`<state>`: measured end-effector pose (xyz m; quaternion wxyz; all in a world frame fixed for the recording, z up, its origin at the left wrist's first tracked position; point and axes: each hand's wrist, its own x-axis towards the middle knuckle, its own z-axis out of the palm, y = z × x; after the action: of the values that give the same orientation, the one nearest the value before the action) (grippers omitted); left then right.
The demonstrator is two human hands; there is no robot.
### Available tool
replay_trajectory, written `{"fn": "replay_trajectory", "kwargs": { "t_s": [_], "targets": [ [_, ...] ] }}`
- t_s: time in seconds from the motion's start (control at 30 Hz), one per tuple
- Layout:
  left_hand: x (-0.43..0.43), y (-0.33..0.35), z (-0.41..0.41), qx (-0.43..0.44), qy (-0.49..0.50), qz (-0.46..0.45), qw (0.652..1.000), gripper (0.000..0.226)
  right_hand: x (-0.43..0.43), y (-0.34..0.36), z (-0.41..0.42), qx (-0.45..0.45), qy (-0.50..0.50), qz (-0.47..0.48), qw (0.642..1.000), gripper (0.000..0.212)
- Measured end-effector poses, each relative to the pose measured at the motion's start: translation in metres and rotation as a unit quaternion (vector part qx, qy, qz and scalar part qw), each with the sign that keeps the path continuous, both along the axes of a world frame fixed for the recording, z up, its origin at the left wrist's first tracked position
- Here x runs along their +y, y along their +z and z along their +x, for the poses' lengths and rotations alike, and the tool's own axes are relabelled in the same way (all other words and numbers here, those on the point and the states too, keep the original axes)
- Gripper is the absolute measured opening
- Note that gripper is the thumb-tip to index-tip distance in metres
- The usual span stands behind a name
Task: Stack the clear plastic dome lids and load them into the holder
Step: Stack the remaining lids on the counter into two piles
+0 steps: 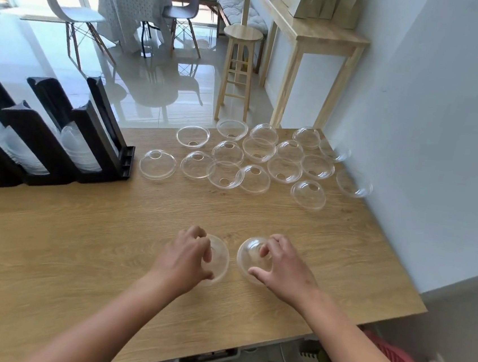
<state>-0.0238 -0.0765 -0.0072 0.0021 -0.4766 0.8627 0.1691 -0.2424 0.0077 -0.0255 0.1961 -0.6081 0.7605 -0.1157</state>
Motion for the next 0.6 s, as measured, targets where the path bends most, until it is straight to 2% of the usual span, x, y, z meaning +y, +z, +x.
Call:
{"fn": "replay_trajectory", "kwargs": {
  "t_s": [0.23,0.33,0.47,0.53,0.6],
  "targets": [
    [-0.029,-0.015,0.009,0.047,0.001,-0.03,0.998,0.041,-0.025,-0.013,0.01,0.033,-0.032,-0.042,0.998,0.057],
    [-0.043,-0.016,0.012,0.058,-0.002,-0.026,0.998,0.041,-0.032,-0.01,0.012,0.033,-0.039,-0.051,0.997,0.054],
    [-0.086,-0.008,0.001,0.111,-0.001,-0.073,0.991,0.035,-0.06,0.005,0.0,0.024,-0.11,-0.133,0.985,0.039],
    [-0.111,-0.005,-0.015,0.113,-0.018,-0.112,0.987,0.037,-0.087,0.012,-0.008,0.027,-0.135,-0.127,0.982,0.038],
    [-0.132,-0.004,-0.031,0.075,-0.047,-0.147,0.985,0.045,-0.116,0.016,-0.014,0.035,-0.141,-0.097,0.985,0.043]
  ]
}}
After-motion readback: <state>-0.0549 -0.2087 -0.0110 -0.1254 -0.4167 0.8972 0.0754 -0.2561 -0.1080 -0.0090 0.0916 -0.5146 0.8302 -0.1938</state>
